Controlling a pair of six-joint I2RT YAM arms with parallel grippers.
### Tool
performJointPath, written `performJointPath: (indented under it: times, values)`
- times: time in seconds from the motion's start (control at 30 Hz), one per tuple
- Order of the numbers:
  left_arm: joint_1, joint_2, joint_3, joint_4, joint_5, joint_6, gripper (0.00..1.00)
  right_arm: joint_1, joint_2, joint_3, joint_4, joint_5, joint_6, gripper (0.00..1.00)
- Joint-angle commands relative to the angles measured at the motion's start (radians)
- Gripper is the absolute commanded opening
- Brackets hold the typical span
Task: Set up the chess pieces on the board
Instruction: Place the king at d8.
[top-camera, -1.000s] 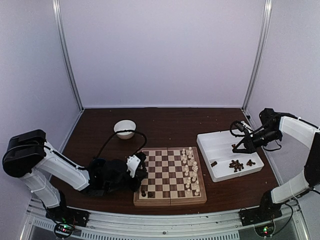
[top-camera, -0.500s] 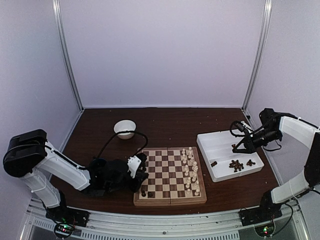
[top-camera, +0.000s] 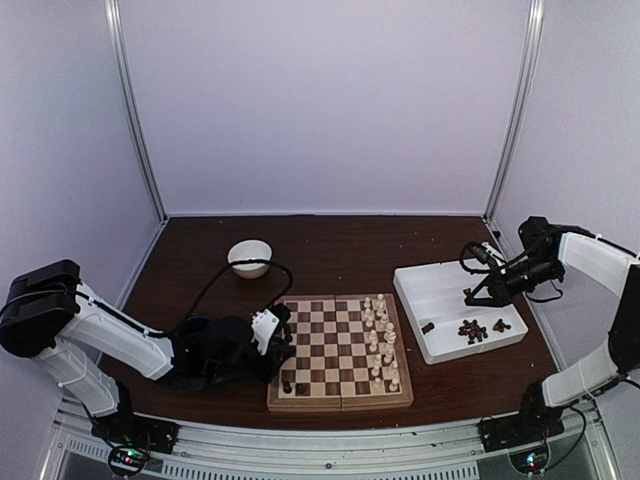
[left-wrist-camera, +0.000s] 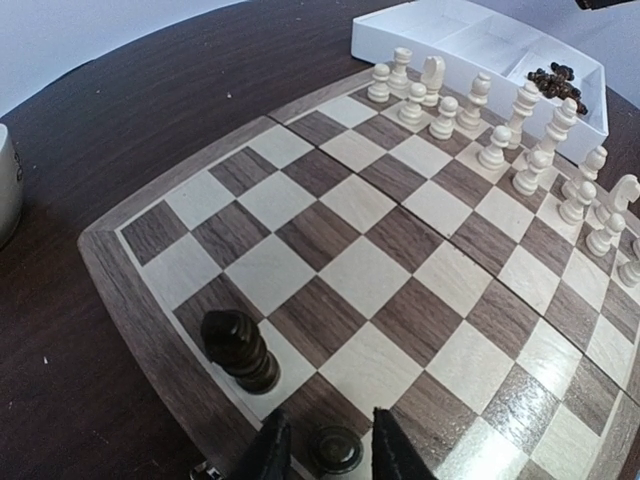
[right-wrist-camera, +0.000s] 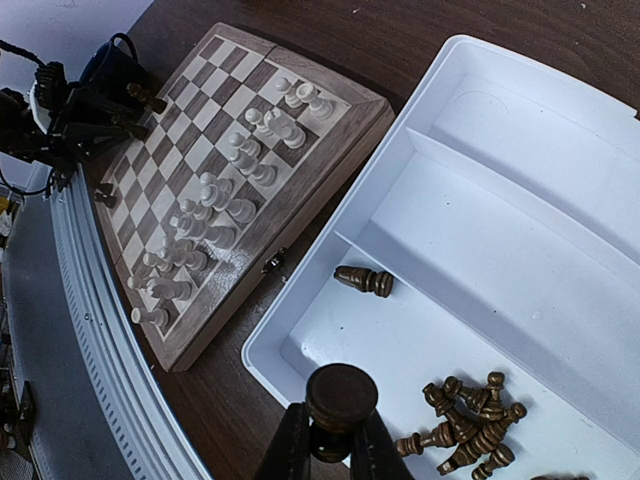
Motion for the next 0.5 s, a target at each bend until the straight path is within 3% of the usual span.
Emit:
performJointPath:
  times: [0.0,0.23,0.47]
  values:
    - [0.007,0.002,0.023,-0.038,0.012,-0.005,0.25,0.000,0.005,-0.012,0.002,0.002,-0.007,0.10]
    - [0.007,0.029,0.053,-0.056,0.027,0.004,0.11,0.000,0.004,-0.013,0.002,0.003,-0.008,0.09]
    - [0.010,0.046,0.065,-0.053,0.032,0.009,0.08,0.000,0.004,-0.012,0.002,0.005,-0.007,0.09]
